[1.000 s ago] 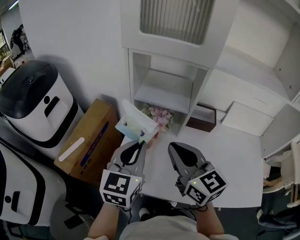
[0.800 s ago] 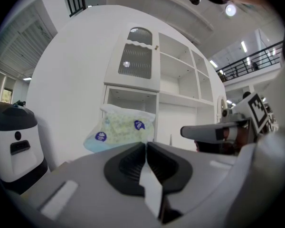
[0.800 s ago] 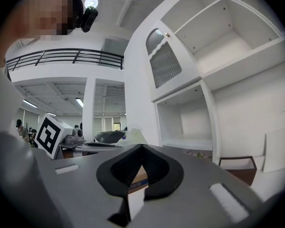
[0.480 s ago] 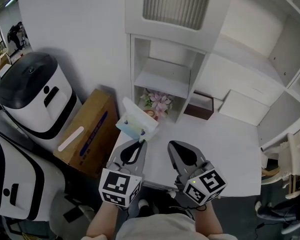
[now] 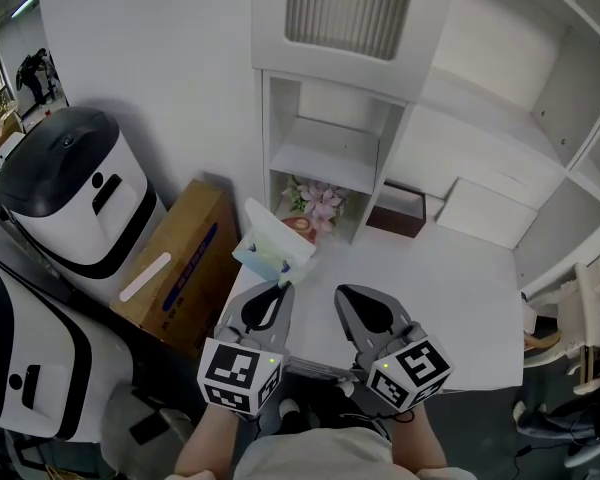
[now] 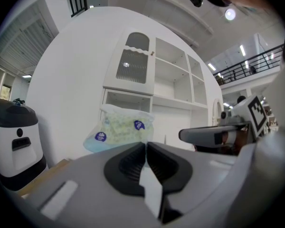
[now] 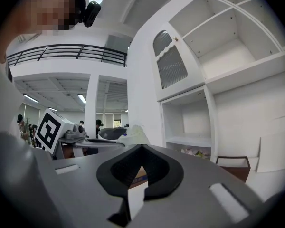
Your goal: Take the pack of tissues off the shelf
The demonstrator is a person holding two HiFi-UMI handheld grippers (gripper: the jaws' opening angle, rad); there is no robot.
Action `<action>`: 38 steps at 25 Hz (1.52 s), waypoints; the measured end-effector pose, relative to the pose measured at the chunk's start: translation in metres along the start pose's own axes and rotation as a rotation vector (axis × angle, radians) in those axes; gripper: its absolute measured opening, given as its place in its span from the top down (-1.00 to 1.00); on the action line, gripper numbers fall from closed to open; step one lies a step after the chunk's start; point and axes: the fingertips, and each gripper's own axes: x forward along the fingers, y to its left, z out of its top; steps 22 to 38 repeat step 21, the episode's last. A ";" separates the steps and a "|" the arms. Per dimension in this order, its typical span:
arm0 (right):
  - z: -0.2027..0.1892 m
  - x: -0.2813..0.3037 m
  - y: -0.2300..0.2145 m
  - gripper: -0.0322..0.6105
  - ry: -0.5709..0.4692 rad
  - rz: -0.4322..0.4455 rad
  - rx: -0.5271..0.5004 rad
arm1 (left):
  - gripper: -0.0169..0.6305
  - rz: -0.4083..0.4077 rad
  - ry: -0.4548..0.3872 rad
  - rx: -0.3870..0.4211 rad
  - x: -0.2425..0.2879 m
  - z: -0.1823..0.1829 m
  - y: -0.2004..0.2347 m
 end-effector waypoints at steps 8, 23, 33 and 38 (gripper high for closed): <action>0.002 -0.003 0.001 0.90 -0.007 -0.002 -0.004 | 0.92 -0.010 -0.004 0.002 -0.002 0.003 -0.005; 0.006 -0.008 0.000 0.90 -0.011 -0.010 -0.019 | 0.92 -0.031 -0.020 -0.007 0.000 0.008 -0.012; 0.006 -0.008 0.000 0.90 -0.011 -0.010 -0.019 | 0.92 -0.031 -0.020 -0.007 0.000 0.008 -0.012; 0.006 -0.008 0.000 0.90 -0.011 -0.010 -0.019 | 0.92 -0.031 -0.020 -0.007 0.000 0.008 -0.012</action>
